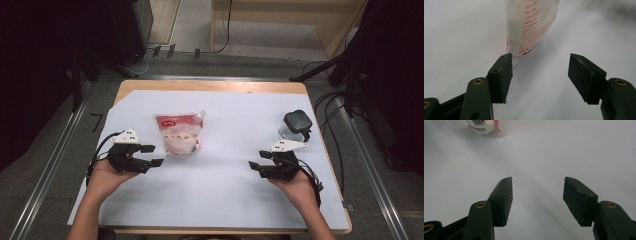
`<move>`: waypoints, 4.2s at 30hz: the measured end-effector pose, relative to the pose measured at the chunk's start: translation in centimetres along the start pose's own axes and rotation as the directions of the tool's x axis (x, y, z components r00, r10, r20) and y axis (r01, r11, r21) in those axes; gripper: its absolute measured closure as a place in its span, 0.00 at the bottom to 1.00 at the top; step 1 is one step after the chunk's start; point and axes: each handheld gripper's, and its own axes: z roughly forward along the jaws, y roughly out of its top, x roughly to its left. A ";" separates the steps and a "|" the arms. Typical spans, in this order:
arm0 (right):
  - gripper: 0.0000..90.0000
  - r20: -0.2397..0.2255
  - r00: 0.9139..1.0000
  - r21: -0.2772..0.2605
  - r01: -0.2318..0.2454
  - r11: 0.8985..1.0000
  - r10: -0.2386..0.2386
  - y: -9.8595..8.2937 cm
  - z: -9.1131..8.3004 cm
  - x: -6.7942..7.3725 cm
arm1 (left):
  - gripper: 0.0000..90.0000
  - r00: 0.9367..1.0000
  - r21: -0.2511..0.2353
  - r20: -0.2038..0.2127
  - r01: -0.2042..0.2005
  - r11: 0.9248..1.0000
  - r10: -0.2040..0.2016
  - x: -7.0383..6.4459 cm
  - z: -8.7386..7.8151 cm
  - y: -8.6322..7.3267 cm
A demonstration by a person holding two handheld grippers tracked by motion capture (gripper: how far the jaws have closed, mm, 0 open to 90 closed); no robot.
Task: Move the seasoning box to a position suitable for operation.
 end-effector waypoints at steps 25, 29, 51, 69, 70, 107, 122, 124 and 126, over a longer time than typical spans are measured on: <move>0.42 0.158 0.983 -0.075 -0.084 0.994 0.095 -1.0 -4.6 -4.3 | 0.43 0.990 -0.023 0.112 -0.079 0.997 0.081 -3.4 0.6 2.5; 0.42 0.187 0.975 -0.078 -0.107 0.991 0.120 -1.4 -5.4 -5.4 | 0.43 0.987 -0.011 0.132 -0.089 0.996 0.089 -4.1 1.6 2.7; 0.15 0.328 0.912 -0.138 -0.213 0.967 0.247 -1.1 -5.4 -11.4 | 0.43 0.975 0.045 0.176 -0.147 0.988 0.137 -5.9 4.4 3.0; 0.15 0.359 0.900 -0.119 -0.220 0.968 0.248 0.3 -1.8 -14.2 | 0.43 0.973 0.060 0.180 -0.156 0.986 0.143 -6.3 4.8 2.8; 0.15 0.357 0.901 -0.122 -0.218 0.968 0.247 0.4 -1.6 -14.3 | 0.43 0.974 0.060 0.180 -0.150 0.987 0.137 -6.3 4.9 2.7; 0.18 0.351 0.909 -0.120 -0.193 0.974 0.224 1.6 -0.9 -12.9 | 0.44 0.976 0.071 0.184 -0.129 0.989 0.114 -6.6 5.4 3.0; 0.18 0.262 0.950 -0.063 -0.157 0.986 0.168 1.8 -1.9 -8.2 | 0.45 0.961 0.090 0.223 -0.185 0.978 0.162 -6.9 7.3 5.7; 0.18 0.253 0.954 -0.058 -0.148 0.987 0.158 1.9 -1.9 -7.5 | 0.45 0.960 0.094 0.222 -0.193 0.977 0.168 -6.9 7.4 6.0; 0.18 0.238 0.960 -0.055 -0.139 0.989 0.148 1.9 -1.8 -6.9 | 0.45 0.957 0.087 0.233 -0.196 0.977 0.172 -7.0 7.7 6.4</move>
